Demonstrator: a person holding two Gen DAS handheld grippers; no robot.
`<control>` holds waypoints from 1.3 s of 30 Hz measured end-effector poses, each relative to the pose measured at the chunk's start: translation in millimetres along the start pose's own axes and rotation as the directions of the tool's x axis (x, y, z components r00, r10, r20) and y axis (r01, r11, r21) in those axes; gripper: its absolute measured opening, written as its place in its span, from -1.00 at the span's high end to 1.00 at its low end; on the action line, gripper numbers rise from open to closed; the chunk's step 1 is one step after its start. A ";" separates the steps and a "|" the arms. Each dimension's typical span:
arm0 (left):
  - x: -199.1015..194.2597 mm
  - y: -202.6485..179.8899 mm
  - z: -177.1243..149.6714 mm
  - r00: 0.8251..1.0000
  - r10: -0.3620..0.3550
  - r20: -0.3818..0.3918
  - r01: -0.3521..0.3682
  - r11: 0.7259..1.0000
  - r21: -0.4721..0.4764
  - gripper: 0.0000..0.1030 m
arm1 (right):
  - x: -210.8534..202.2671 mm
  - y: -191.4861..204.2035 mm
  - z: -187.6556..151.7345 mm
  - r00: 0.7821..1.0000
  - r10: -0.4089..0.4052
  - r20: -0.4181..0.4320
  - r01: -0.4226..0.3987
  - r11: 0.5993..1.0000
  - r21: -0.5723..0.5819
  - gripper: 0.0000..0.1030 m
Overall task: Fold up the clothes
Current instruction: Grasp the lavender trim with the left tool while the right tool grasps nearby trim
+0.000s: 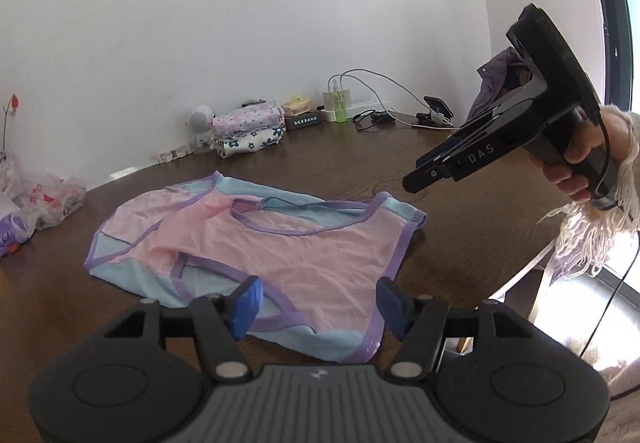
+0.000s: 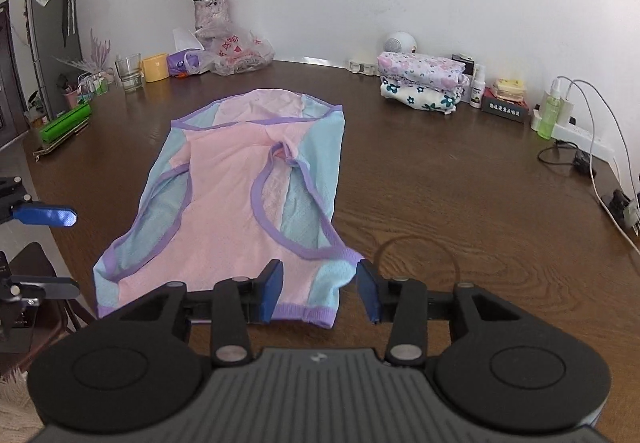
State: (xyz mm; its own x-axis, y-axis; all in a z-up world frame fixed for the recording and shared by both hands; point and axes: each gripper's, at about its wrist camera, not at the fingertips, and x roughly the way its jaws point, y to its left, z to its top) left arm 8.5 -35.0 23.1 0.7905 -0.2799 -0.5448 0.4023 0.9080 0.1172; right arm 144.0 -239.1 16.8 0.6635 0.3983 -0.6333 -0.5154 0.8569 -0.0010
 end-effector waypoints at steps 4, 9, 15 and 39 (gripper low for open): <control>33.5 20.1 19.1 0.989 -0.072 -0.129 0.065 0.996 -0.061 0.17 | 42.9 2.1 26.1 0.989 0.092 -0.116 -0.106 0.987 -0.119 0.38; 56.3 38.4 20.0 0.952 -0.142 -0.273 0.119 0.988 -0.099 0.41 | 82.9 0.0 47.6 0.943 0.160 -0.292 -0.229 0.948 -0.220 0.39; 58.8 53.4 15.0 0.919 -0.191 -0.346 0.160 0.980 -0.115 0.41 | 92.7 -5.7 57.0 0.909 0.167 -0.382 -0.292 0.909 -0.296 0.38; 71.6 55.6 14.2 0.871 -0.260 -0.416 0.220 0.965 -0.142 0.81 | 109.4 3.6 59.9 0.829 0.131 -0.544 -0.416 0.794 -0.443 0.65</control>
